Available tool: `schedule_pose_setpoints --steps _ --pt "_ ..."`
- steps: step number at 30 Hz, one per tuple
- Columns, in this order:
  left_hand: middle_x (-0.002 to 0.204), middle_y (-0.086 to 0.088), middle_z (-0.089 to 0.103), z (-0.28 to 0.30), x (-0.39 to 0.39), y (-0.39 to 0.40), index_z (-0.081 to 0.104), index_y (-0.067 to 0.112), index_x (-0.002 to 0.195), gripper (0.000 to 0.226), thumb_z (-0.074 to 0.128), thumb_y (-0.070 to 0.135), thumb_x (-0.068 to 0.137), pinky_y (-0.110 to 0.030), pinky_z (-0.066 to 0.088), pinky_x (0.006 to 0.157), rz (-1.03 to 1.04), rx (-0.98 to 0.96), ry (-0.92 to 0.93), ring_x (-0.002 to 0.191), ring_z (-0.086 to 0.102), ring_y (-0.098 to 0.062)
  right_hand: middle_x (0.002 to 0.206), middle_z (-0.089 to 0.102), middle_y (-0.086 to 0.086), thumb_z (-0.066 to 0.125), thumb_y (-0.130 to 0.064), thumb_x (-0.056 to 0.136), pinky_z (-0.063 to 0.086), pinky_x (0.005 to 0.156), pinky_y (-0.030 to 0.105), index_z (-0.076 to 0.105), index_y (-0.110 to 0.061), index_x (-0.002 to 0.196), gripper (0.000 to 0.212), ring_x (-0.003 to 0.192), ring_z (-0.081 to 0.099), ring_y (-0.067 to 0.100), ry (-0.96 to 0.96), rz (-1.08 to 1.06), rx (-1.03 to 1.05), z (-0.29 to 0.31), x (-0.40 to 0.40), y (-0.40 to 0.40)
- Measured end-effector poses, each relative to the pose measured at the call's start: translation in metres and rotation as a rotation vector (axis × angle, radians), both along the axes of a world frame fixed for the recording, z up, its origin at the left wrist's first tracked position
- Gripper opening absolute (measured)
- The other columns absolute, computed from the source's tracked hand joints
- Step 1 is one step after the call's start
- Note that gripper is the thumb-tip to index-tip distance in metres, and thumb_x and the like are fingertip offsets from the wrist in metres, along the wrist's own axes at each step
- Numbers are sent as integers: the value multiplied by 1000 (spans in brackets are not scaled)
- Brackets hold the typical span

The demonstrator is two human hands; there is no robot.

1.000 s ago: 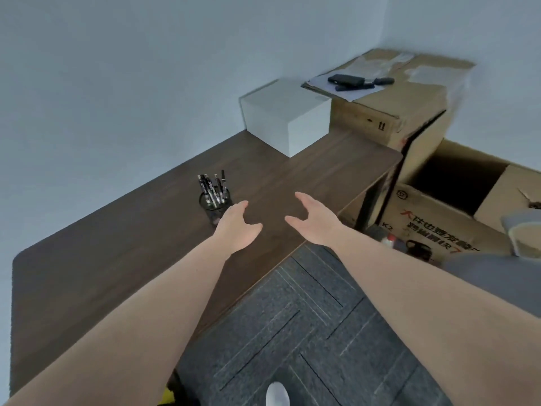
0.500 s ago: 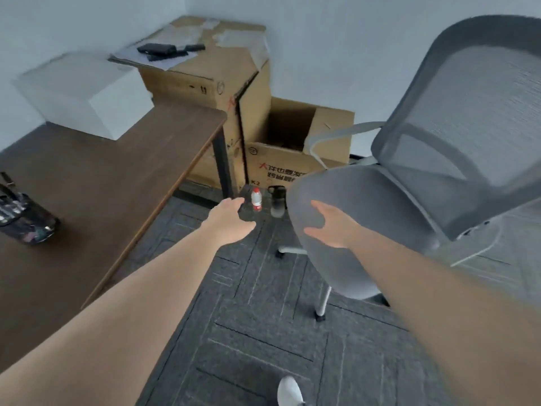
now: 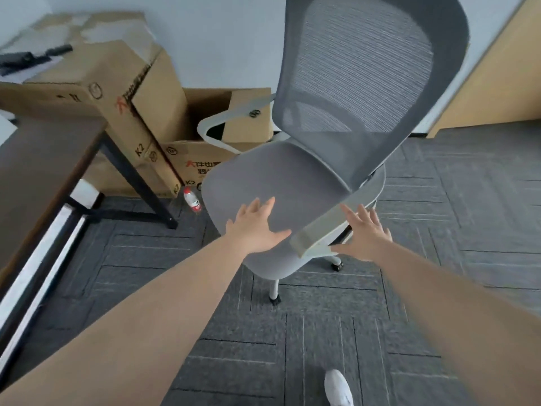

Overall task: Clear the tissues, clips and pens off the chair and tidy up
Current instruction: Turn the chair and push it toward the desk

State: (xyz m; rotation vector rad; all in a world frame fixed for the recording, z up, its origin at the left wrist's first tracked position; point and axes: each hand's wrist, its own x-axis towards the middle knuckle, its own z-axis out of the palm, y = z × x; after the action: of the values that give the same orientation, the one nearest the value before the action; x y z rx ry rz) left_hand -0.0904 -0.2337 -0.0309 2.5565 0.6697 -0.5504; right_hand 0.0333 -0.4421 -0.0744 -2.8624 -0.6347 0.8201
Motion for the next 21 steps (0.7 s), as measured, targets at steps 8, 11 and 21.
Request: schedule_pose_setpoints --steps 8,11,21 --pt "163 0 -4 -43 87 -93 -7 36 151 94 52 64 83 -53 15 119 -90 30 54 150 -2 -25 162 -15 2 74 -44 79 15 119 54 -8 -42 150 109 149 -11 27 -60 66 20 -25 113 -66" --pt "163 -1 -3 -61 102 -108 -9 34 151 93 53 59 86 -53 18 119 -112 59 74 150 0 -26 161 -16 5 73 -40 81 15 119 53 -8 -44 149 107 149 -11 31 -99 151 -15 -35 139 -62" --pt "145 -7 33 -94 101 -107 -1 38 150 67 42 33 98 -45 45 94 -200 270 59 121 44 -31 158 -27 5 64 -26 91 28 114 53 15 -46 148 78 148 -10 37 -127 105 113 -75 133 -30"
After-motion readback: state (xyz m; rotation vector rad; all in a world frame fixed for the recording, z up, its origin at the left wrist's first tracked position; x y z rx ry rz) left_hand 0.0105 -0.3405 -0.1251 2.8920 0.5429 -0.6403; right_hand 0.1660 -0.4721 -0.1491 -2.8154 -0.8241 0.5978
